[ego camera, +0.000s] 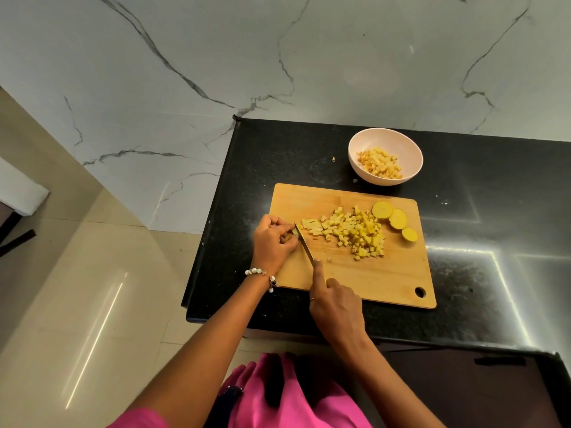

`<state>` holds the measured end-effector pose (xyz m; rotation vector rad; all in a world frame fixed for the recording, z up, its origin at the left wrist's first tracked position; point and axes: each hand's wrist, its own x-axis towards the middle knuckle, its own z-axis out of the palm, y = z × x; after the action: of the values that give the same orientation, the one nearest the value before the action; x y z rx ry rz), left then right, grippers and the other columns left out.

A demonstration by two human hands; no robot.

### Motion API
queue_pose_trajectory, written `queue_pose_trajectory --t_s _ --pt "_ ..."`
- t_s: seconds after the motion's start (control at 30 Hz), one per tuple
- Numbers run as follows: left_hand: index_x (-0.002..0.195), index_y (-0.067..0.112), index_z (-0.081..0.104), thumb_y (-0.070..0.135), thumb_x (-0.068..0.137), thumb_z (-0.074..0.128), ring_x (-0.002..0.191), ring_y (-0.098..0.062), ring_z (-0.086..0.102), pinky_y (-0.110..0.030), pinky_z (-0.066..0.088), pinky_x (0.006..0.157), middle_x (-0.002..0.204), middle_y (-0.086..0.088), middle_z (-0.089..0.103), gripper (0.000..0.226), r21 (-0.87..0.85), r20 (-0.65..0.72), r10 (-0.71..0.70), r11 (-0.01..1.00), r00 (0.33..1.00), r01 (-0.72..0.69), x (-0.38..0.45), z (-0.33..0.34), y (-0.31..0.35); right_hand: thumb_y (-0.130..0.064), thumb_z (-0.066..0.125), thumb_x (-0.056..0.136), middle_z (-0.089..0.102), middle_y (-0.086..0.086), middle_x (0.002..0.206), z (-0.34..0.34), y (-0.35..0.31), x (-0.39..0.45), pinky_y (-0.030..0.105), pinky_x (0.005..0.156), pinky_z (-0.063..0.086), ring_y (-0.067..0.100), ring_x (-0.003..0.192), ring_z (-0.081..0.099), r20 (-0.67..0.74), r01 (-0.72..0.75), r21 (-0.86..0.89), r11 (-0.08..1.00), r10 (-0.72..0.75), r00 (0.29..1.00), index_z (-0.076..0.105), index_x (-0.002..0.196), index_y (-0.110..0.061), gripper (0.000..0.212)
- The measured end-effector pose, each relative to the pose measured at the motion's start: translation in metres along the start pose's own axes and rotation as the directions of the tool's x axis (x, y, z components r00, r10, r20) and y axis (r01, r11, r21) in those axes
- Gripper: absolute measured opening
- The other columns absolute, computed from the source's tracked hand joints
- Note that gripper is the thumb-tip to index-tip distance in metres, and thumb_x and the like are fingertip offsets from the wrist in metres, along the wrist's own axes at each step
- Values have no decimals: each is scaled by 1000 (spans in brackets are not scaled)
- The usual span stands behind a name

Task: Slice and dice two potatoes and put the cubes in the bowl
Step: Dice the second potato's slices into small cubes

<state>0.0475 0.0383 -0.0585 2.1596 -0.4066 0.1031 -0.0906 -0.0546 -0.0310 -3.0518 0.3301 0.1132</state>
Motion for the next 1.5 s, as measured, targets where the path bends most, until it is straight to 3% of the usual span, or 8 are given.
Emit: queue_pose_trajectory --t_s 0.1,0.2,0.43,0.6,0.93,1.3,1.4,1.5 --pt "99 4 72 8 73 77 63 -2 49 -6 45 64 94 -1 54 27 -21 2 -6 1000 1000 6 0 -3 1 -19 51 92 64 14 80 -5 3 5 32 49 30 34 64 60 -17 -6 127 992 9 1000 34 146 -11 57" --pt "104 6 71 13 75 77 64 -1 50 -4 45 64 96 0 55 30 -44 1 -51 998 999 50 1 -7 1 -24 31 101 65 13 94 -8 6 11 34 58 32 34 80 60 -88 -15 257 966 39 995 17 151 -17 52" --pt "102 10 72 15 85 66 81 -6 54 -5 42 67 97 -4 61 19 -17 -71 -70 998 995 69 1 -7 0 -29 29 101 65 12 94 -20 4 13 35 59 36 32 80 60 -64 2 282 959 17 998 20 150 -21 50" --pt "105 5 70 1 91 51 70 -15 62 -28 57 66 98 -10 62 24 -85 -143 -122 990 982 111 1 -5 1 -27 28 101 63 11 102 -13 -8 10 32 60 31 33 85 59 22 27 210 977 -32 999 13 151 -20 53" --pt "108 5 68 0 91 50 76 -20 63 -39 57 70 99 -9 62 26 -85 -130 -120 990 984 110 1 -4 0 -24 28 101 61 12 108 -12 0 13 34 62 33 33 92 59 36 -96 194 976 90 995 9 152 -18 54" --pt "122 5 61 0 92 47 98 -20 52 -17 38 82 110 -12 53 33 117 -8 -160 980 987 160 2 3 17 -30 31 101 64 9 100 -13 36 1 32 60 31 31 87 60 -23 -140 212 967 148 989 19 150 -25 51" --pt "124 7 60 -2 91 44 102 -20 54 -17 40 88 112 -10 56 37 112 76 -153 983 985 144 4 6 25 -28 43 97 66 8 82 -17 47 -2 31 52 32 31 71 60 -142 -101 258 961 141 980 38 144 -24 47" --pt "119 9 63 -5 89 42 89 -16 62 -26 53 84 105 -6 65 39 -41 127 -100 994 987 105 5 4 35 -21 68 83 54 6 55 -21 62 -3 24 41 24 27 45 49 -283 -71 189 979 124 951 62 126 -21 43"
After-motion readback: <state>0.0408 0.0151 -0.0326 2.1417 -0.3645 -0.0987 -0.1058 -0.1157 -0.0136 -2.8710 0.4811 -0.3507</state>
